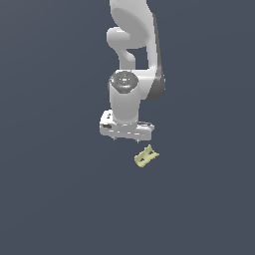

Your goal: Pick up the object and move it to a goal position.

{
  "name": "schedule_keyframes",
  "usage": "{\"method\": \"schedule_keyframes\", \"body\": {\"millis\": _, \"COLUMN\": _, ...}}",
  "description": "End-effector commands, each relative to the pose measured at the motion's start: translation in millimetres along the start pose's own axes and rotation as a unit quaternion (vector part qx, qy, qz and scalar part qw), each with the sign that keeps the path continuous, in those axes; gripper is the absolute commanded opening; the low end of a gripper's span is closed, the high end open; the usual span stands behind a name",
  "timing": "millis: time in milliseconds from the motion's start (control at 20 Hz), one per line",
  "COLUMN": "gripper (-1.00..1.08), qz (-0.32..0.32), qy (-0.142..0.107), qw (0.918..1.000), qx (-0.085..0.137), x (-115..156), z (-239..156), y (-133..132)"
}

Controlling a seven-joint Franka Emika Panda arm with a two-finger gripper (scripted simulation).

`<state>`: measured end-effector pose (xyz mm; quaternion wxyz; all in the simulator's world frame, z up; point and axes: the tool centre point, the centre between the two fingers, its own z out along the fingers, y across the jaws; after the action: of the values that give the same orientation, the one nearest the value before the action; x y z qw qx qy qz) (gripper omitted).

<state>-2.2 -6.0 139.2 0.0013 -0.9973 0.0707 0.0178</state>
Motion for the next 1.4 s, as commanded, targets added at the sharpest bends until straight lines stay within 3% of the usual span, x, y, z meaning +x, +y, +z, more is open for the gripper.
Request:
{"method": "schedule_keyframes", "body": {"millis": 0, "gripper": 1.0, "qz": 0.024, "qy": 0.001, "qw": 0.9997, "qx": 0.001, "x": 1, "z": 4, "y": -6}}
{"method": "schedule_keyframes", "body": {"millis": 300, "gripper": 1.0, "qz": 0.092, "qy": 0.003, "qw": 0.9957, "qx": 0.002, "x": 3, "z": 17, "y": -22}}
{"method": "schedule_keyframes", "body": {"millis": 650, "gripper": 1.0, "qz": 0.173, "qy": 0.006, "qw": 0.985, "qx": 0.003, "x": 5, "z": 31, "y": -42}}
{"method": "schedule_keyframes", "body": {"millis": 1350, "gripper": 1.0, "qz": 0.323, "qy": 0.013, "qw": 0.9462, "qx": 0.006, "x": 6, "z": 59, "y": -78}}
